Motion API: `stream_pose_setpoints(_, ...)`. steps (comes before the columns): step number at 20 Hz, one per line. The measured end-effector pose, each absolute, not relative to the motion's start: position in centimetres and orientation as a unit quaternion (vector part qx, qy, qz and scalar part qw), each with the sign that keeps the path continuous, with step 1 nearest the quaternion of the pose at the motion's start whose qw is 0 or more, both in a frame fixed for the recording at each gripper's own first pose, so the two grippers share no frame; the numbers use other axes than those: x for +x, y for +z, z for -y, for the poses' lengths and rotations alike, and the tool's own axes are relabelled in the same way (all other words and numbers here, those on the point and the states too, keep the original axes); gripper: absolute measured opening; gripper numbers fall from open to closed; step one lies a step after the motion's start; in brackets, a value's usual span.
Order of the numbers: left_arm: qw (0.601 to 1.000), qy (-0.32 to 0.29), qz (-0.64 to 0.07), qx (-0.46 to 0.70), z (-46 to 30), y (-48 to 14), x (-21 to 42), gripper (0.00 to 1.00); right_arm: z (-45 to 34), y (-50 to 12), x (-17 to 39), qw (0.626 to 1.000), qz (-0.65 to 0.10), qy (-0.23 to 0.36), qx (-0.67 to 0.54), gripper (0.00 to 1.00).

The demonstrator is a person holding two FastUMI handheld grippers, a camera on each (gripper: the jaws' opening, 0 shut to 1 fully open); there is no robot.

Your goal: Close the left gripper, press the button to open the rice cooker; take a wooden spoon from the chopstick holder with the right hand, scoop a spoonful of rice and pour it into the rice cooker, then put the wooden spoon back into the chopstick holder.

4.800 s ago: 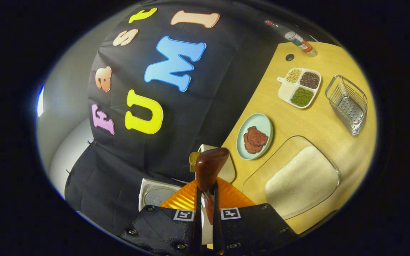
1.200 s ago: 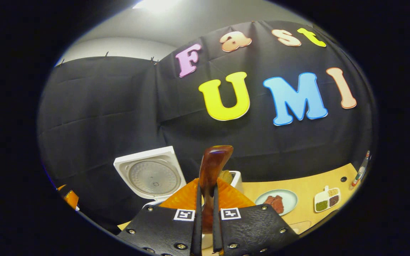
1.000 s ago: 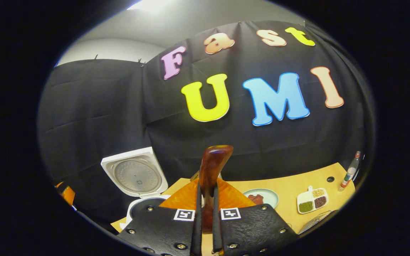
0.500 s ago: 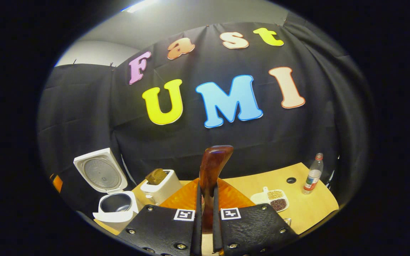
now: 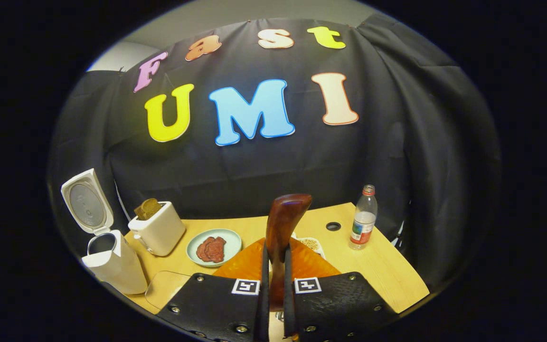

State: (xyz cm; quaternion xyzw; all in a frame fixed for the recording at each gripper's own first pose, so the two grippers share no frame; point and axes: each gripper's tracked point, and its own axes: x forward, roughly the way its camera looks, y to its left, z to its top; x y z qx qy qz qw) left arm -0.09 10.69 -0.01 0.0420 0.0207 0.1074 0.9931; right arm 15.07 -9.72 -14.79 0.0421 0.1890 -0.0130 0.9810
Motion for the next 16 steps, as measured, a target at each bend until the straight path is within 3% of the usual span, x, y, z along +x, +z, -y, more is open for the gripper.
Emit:
stream_pose_setpoints(4,0.992,0.113,-0.025,0.047,-9.9,0.1,-0.5,0.94,11.2,-17.4,14.7,0.978,-0.206,-0.025,0.035,0.12)
stream_pose_setpoints(6,0.992,0.114,-0.025,0.054,-9.5,0.3,-0.6,1.0,11.3,-19.0,14.2,0.974,-0.222,-0.023,0.043,0.13)
stream_pose_setpoints(13,0.992,0.118,-0.017,0.041,-9.3,1.6,-0.5,1.0,11.5,-21.7,12.8,0.963,-0.262,-0.024,0.059,0.14)
stream_pose_setpoints(15,0.992,0.122,-0.014,0.039,-9.9,2.0,-0.1,0.99,12.0,-20.2,12.6,0.968,-0.242,-0.033,0.058,0.24)
stream_pose_setpoints(16,0.992,0.124,-0.015,0.034,-10.4,2.1,0.1,0.99,12.3,-19.1,12.5,0.971,-0.23,-0.036,0.055,0.45)
